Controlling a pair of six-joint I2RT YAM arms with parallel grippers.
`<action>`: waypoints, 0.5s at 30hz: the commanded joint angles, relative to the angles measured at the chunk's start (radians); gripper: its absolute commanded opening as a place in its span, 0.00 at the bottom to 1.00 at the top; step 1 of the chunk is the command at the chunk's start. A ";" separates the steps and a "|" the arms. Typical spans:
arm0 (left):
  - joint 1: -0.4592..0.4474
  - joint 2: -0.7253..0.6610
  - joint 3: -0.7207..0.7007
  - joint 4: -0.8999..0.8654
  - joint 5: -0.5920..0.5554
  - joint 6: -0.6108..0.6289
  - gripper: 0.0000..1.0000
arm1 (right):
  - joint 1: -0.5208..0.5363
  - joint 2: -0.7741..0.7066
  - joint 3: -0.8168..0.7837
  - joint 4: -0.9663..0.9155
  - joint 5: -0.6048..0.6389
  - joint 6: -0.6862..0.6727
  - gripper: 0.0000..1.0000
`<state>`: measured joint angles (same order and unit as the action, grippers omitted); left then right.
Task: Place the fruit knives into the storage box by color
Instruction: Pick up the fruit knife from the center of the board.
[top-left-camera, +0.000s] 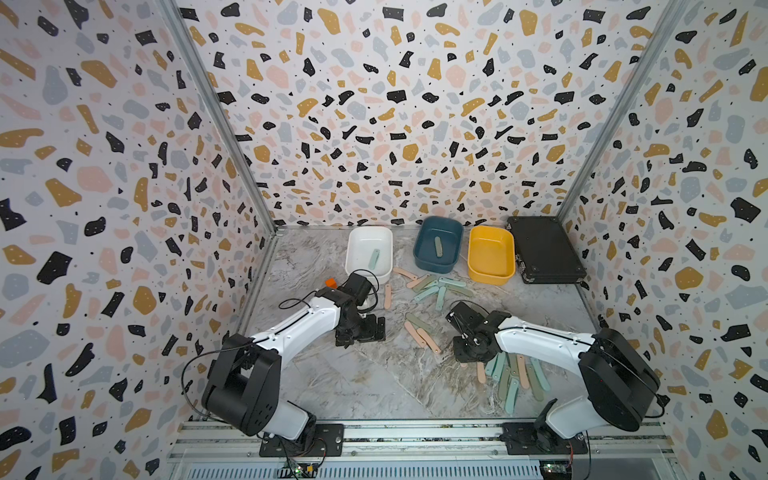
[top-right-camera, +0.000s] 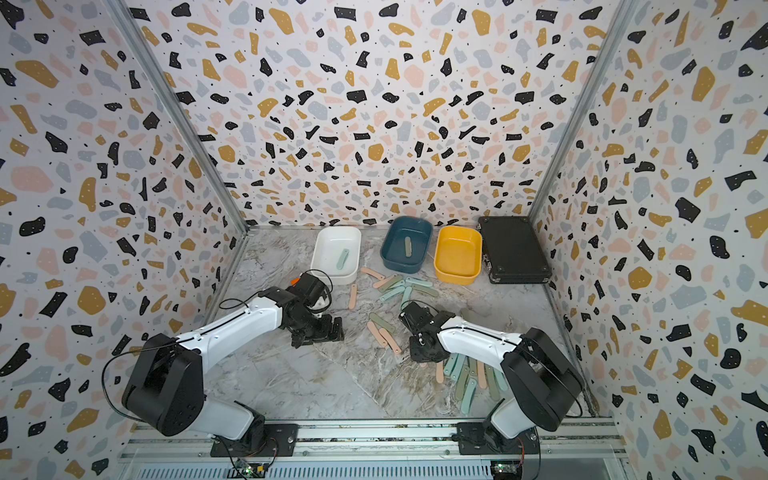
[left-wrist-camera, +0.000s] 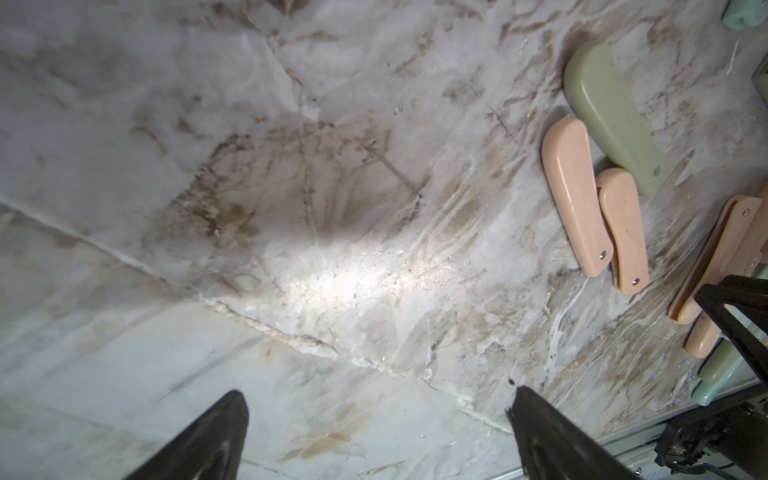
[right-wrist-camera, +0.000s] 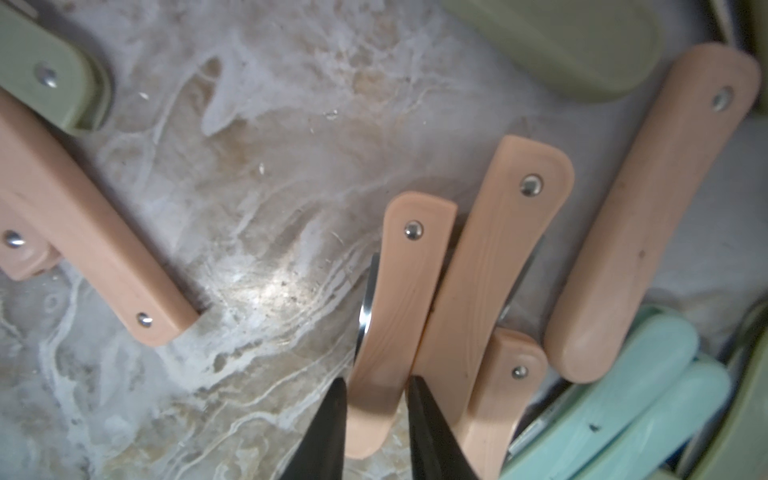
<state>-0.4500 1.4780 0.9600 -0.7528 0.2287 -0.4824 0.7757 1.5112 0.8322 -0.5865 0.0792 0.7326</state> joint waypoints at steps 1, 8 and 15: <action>-0.004 0.010 0.000 0.013 0.015 0.021 0.99 | 0.005 0.023 0.019 -0.013 0.008 -0.007 0.31; -0.004 -0.004 0.005 0.006 0.017 0.024 0.99 | 0.005 0.050 0.038 -0.014 0.010 -0.013 0.40; -0.004 -0.011 -0.001 0.006 0.015 0.023 0.99 | 0.005 0.085 0.007 0.015 0.019 -0.003 0.40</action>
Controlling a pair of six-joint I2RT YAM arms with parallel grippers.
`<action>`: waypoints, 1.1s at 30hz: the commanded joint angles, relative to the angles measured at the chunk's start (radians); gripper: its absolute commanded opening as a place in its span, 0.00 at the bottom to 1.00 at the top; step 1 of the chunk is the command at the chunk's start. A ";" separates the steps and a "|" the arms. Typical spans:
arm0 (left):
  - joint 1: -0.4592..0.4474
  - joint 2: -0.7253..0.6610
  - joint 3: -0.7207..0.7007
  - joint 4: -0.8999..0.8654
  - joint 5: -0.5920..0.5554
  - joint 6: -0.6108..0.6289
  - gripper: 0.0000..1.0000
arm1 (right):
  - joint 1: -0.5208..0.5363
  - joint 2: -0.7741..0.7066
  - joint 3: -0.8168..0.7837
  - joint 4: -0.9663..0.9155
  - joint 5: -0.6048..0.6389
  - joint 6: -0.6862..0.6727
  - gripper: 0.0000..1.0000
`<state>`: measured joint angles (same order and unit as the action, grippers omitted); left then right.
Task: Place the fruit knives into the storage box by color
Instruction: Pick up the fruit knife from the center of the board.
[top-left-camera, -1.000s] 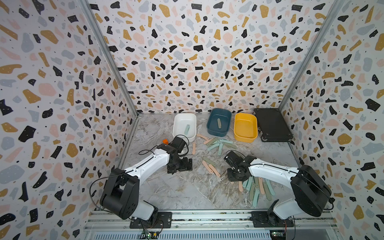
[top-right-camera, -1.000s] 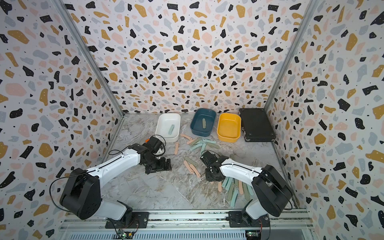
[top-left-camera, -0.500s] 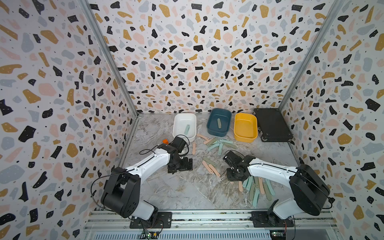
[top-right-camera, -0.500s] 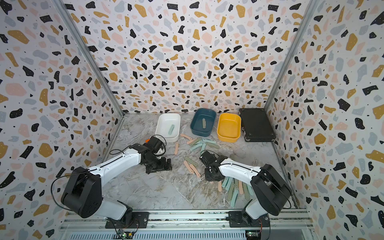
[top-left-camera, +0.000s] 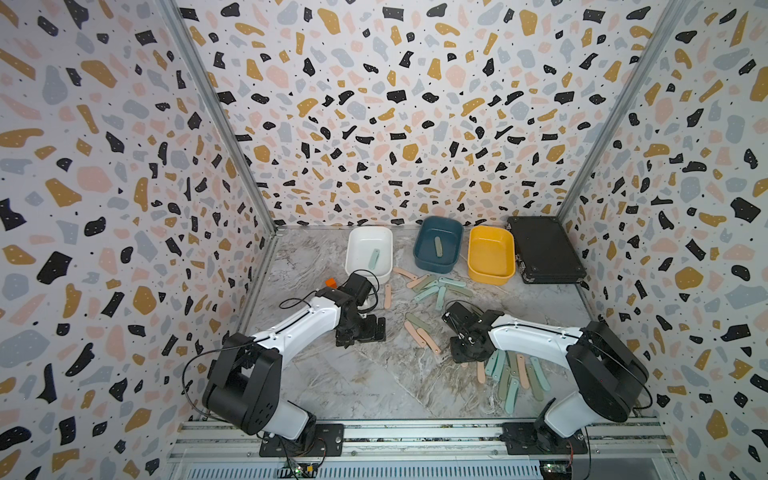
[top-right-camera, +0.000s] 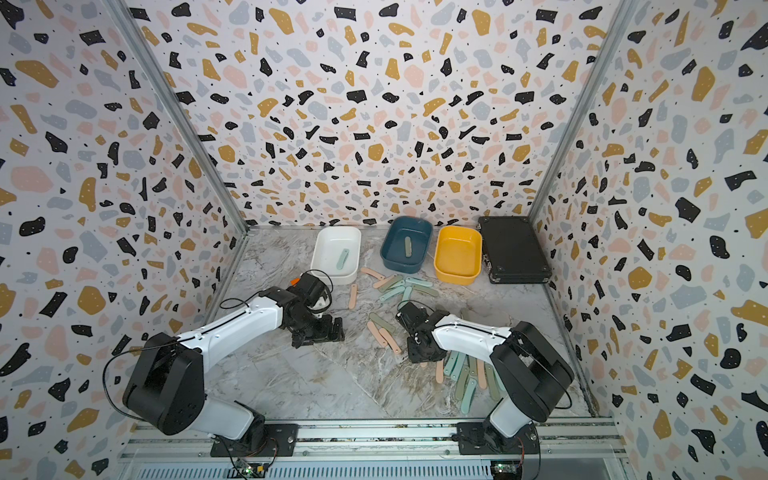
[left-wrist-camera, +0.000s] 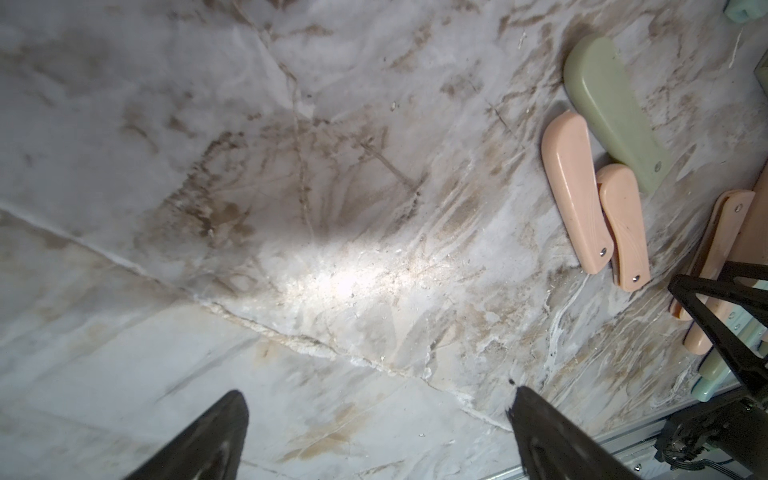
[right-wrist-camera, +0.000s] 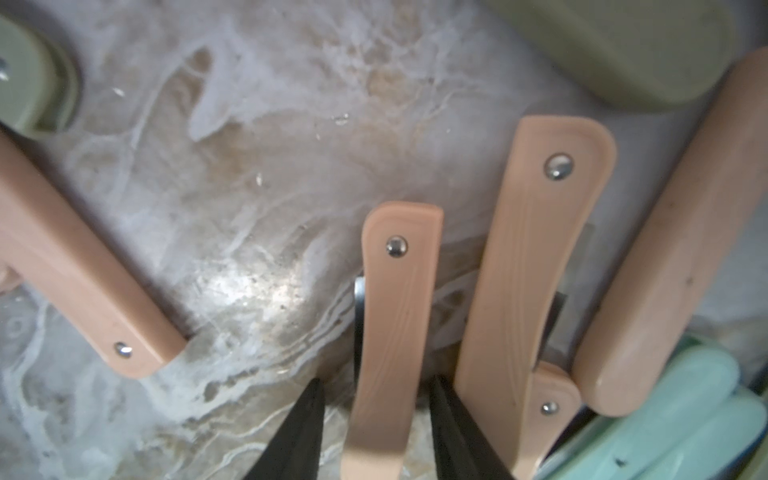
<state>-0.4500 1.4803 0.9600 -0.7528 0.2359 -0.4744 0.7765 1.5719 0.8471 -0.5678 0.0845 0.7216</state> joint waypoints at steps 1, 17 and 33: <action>-0.004 -0.017 -0.003 0.006 0.008 0.015 0.99 | 0.004 0.027 -0.015 0.002 0.017 0.011 0.37; -0.004 -0.042 0.041 -0.032 -0.018 0.022 0.99 | 0.003 -0.067 0.039 -0.068 0.070 -0.017 0.18; 0.004 0.003 0.212 -0.084 -0.078 0.060 0.99 | -0.163 0.007 0.338 -0.116 0.065 -0.174 0.17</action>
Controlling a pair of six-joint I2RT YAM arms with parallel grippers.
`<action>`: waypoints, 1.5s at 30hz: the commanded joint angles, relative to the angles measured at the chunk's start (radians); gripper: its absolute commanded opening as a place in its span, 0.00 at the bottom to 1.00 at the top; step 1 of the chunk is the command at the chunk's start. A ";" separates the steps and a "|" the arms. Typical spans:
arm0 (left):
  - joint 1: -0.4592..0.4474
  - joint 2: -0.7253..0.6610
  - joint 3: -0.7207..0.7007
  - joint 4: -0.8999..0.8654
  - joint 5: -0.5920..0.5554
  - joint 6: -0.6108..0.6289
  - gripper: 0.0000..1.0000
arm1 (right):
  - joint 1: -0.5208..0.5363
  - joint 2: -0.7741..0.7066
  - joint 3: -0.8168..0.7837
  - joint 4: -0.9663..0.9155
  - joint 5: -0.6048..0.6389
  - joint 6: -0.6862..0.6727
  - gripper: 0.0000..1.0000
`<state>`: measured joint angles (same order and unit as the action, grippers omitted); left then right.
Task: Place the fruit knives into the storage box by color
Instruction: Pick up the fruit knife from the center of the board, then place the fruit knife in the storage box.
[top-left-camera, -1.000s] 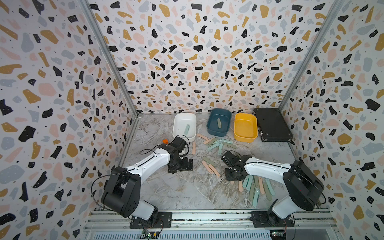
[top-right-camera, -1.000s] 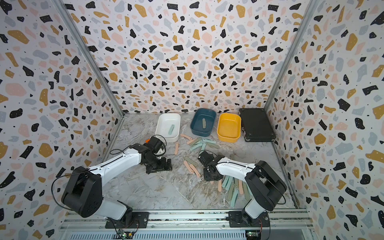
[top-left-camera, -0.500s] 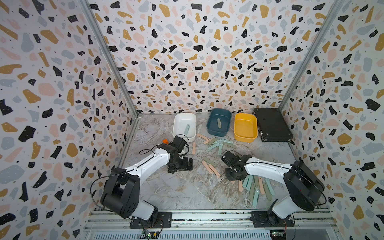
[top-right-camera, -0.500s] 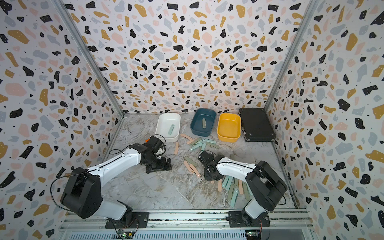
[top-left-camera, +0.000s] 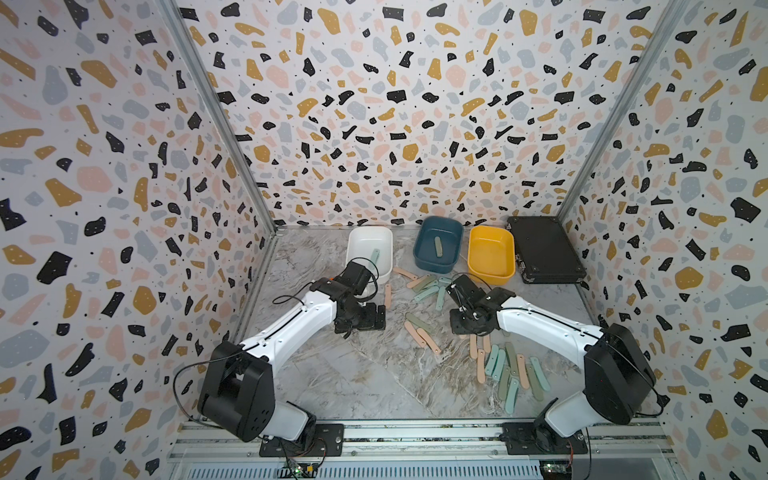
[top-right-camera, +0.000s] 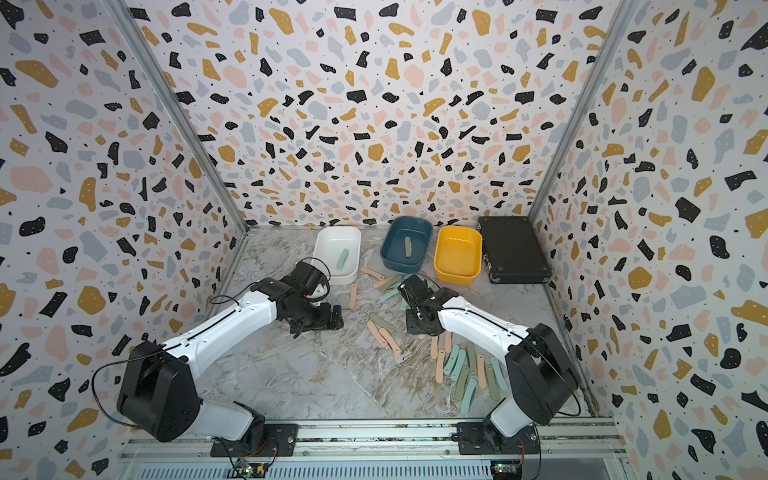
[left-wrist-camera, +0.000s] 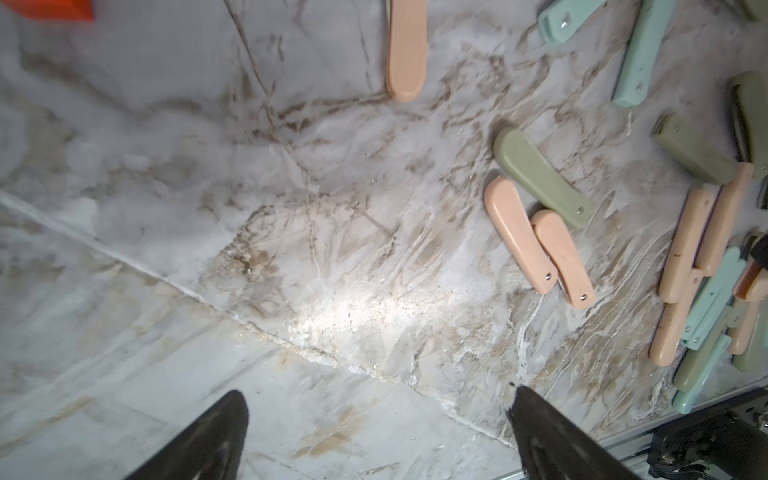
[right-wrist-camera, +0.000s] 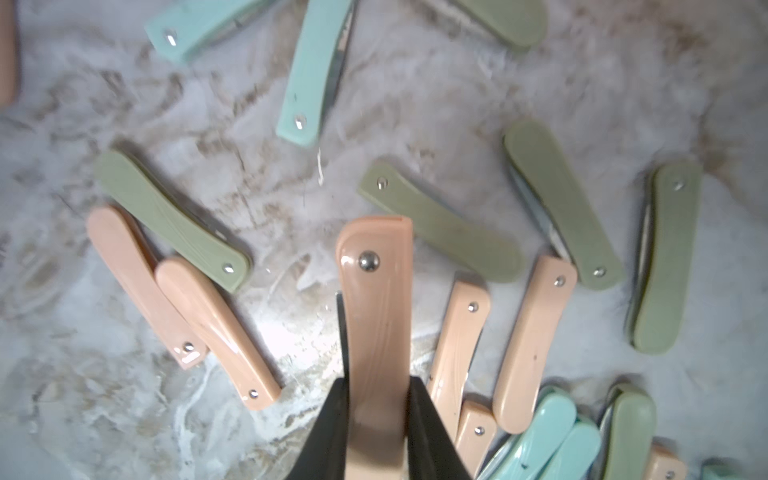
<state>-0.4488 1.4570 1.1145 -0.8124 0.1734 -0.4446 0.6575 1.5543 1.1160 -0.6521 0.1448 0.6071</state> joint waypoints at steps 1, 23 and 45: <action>0.003 0.041 0.080 -0.031 -0.009 0.034 0.99 | -0.070 0.041 0.098 -0.034 0.003 -0.076 0.17; 0.002 0.288 0.297 0.026 0.155 0.051 0.99 | -0.502 0.714 0.927 -0.098 -0.109 -0.354 0.17; 0.002 0.279 0.251 0.018 0.150 0.050 0.99 | -0.556 0.951 1.295 -0.222 -0.120 -0.395 0.41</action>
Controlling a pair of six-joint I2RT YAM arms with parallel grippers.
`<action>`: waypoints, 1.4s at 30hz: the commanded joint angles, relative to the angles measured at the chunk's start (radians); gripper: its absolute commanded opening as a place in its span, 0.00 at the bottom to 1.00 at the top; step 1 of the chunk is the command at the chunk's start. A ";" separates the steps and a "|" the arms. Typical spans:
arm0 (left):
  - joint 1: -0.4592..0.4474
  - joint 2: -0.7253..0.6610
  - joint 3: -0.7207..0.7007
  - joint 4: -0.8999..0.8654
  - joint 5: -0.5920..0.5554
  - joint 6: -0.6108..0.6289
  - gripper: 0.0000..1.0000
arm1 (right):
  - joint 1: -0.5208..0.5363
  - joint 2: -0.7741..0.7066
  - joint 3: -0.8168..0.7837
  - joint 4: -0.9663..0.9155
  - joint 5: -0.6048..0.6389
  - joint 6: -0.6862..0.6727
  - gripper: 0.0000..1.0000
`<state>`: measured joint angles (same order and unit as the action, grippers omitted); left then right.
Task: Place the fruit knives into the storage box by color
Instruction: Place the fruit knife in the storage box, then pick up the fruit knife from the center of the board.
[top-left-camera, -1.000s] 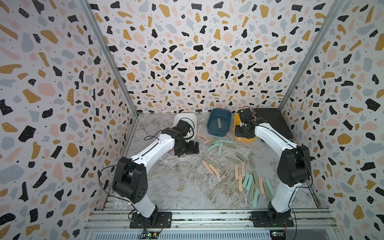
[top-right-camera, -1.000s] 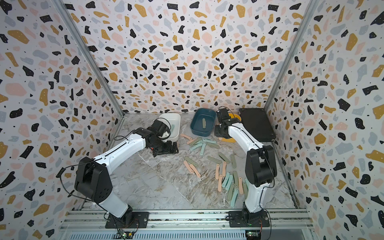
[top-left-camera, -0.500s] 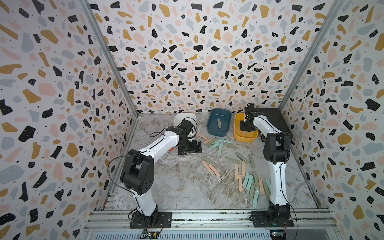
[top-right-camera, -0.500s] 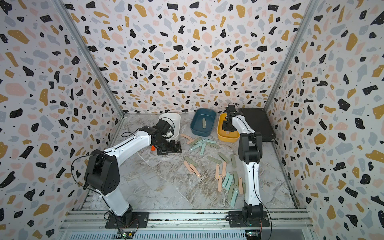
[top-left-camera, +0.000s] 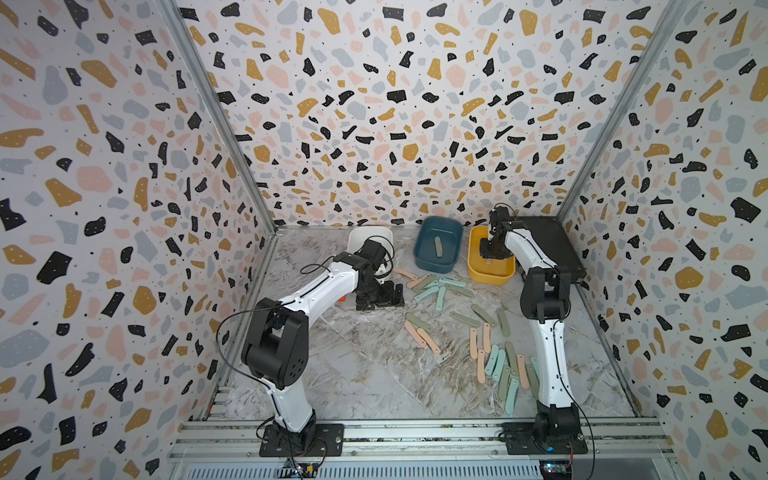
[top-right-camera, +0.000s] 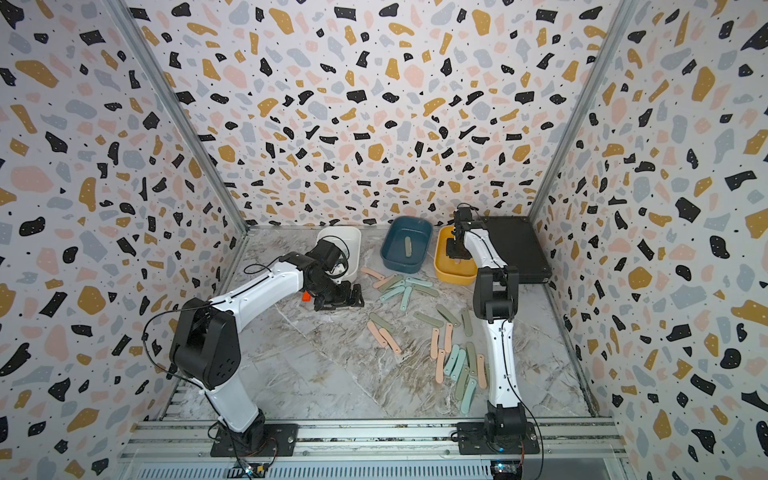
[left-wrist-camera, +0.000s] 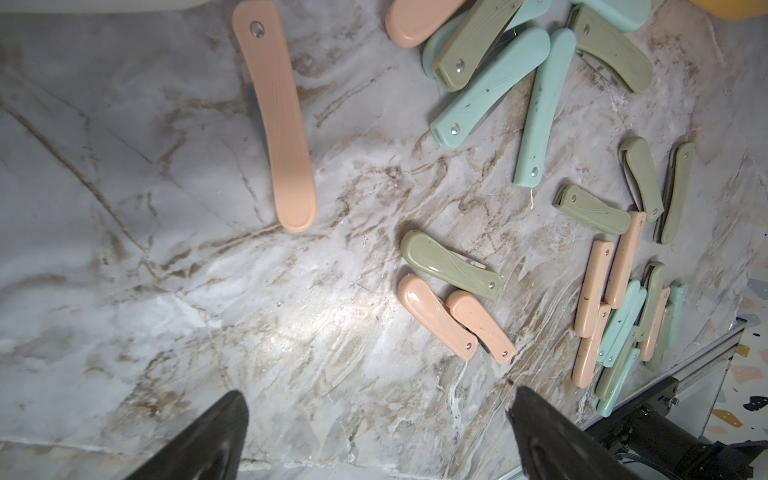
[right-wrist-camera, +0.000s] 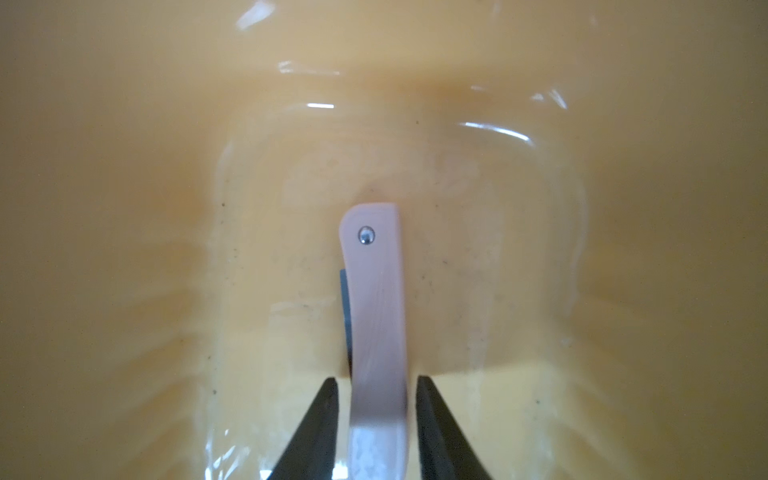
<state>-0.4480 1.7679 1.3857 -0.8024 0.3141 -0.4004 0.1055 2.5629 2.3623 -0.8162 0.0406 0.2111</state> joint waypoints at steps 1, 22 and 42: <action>0.001 -0.037 -0.025 0.009 0.013 0.001 0.99 | -0.004 -0.076 0.047 -0.066 -0.025 0.004 0.42; -0.126 -0.226 -0.423 0.175 0.032 -0.133 0.99 | 0.253 -0.957 -1.211 0.076 -0.027 0.249 0.40; -0.144 -0.263 -0.467 0.180 0.006 -0.132 0.99 | 0.280 -0.991 -1.511 0.207 -0.056 0.340 0.36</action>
<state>-0.5858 1.5223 0.9207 -0.6250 0.3313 -0.5362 0.3820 1.5669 0.8673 -0.6132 -0.0265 0.5354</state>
